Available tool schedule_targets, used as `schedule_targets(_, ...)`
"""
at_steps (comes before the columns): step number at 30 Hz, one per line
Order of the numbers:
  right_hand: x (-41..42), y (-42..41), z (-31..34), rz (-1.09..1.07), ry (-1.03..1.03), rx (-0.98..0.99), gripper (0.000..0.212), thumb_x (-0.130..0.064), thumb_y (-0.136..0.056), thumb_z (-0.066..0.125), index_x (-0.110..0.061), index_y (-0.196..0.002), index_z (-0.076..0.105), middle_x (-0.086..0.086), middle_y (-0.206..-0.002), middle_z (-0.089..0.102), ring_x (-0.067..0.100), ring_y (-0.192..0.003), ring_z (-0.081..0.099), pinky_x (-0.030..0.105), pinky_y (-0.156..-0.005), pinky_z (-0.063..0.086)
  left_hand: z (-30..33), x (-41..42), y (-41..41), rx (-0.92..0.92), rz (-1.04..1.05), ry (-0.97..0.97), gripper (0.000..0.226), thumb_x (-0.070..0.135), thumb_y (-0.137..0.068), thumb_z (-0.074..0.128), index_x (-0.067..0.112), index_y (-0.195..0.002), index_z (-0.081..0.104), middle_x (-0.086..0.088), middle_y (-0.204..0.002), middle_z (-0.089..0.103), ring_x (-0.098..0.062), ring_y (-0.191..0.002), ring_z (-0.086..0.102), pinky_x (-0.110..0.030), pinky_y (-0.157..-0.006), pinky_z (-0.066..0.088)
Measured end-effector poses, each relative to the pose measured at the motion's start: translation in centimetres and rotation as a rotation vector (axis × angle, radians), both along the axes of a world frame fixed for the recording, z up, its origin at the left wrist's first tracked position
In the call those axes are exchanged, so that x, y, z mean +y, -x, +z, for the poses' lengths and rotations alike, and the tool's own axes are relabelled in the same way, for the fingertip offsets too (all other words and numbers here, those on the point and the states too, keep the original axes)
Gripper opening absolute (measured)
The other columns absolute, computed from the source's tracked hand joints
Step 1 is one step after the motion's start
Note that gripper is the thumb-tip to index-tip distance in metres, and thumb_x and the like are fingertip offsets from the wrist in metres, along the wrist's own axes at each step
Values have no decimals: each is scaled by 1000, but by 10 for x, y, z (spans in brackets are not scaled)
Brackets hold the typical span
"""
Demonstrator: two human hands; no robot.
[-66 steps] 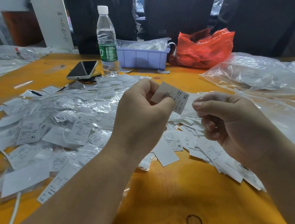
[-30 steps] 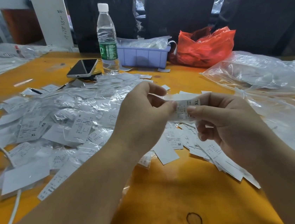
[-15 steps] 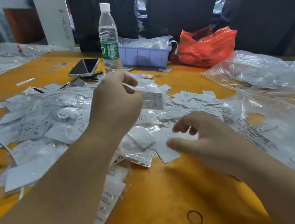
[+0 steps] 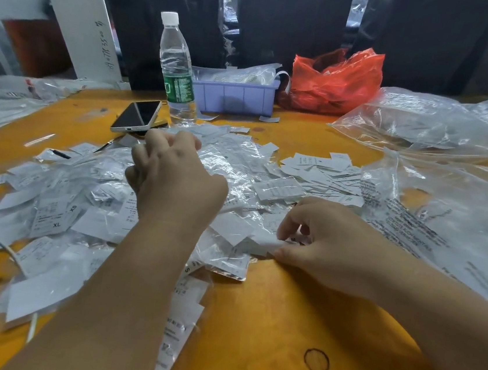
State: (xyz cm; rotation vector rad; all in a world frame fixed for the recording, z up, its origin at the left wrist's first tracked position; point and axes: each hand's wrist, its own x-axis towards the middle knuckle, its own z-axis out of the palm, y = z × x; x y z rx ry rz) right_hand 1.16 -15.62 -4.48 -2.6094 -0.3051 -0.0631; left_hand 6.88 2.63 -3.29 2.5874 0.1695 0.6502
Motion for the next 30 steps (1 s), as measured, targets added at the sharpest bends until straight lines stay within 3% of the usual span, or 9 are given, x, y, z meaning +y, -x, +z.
schedule_targets(4, -1, 0, 0, -20, -10, -6, 9, -36, -86, 70, -29, -84, 64, -14, -83, 55, 0, -75, 52, 17, -58, 37, 0, -13, 8, -52, -163, 15, 39, 30, -80, 65, 27, -117, 55, 4, -117, 36, -22, -121, 32, -31, -87, 23)
schedule_targets(7, -7, -4, 3, -93, -186, -40, 12, -30, -86, 70, -25, -77, 64, -9, -73, 60, 2, -61, 55, 16, -52, 39, 0, -24, 16, -49, -362, 163, 24, 32, -85, 64, 28, -108, 60, 10, -111, 48, -17, -114, 44, -32, -91, 37)
schedule_targets(12, -18, -5, 13, -95, -507, -118, 12, -25, -87, 68, -17, -78, 70, -5, -66, 68, 2, -55, 58, 14, -50, 43, 2, -34, 26, 69, -623, 342, 14, 33, -92, 59, 26, -103, 64, 12, -99, 63, -1, -91, 57, -20, -70, 44)
schedule_targets(15, -23, -3, 17, -101, -688, -114, 21, -25, -89, 65, -7, -80, 71, 0, -59, 65, 6, -50, 54, 15, -46, 41, 3, -36, 29, 134, -739, 433, 11, 34, -91, 61, 27, -99, 65, 13, -93, 65, -1, -88, 60, -25, -72, 50)
schedule_targets(18, -25, -1, 19, -113, -794, -87, 27, -23, -94, 59, -1, -84, 71, 3, -57, 62, 8, -47, 49, 17, -44, 38, 0, -38, 28, 99, -740, 396, 5, 27, -92, 62, 28, -89, 65, 12, -81, 65, -2, -72, 59, -13, -57, 46)
schedule_targets(24, -32, 10, 21, -167, -599, -183, 30, -27, -98, 52, -10, -82, 71, 3, -64, 66, 12, -53, 53, 23, -46, 42, -2, -42, 29, 133, -759, 481, 9, 24, -92, 62, 25, -84, 67, 9, -78, 68, -7, -70, 61, -16, -53, 46)
schedule_targets(28, -43, 27, 22, -305, -237, -503, 21, -12, -95, 53, -14, -83, 70, -1, -69, 66, 11, -53, 54, 33, -46, 45, -5, -50, 37, 171, -774, 493, 10, 22, -91, 62, 25, -83, 66, 10, -75, 69, -5, -64, 60, -22, -55, 49)
schedule_targets(30, -51, 36, 25, -423, 83, -582, 19, -6, -91, 51, -8, -94, 70, 6, -82, 67, 22, -75, 60, 37, -64, 53, -6, -54, 41, 192, -781, 493, 8, 23, -91, 62, 26, -84, 66, 10, -77, 70, -4, -64, 60, -24, -58, 50)
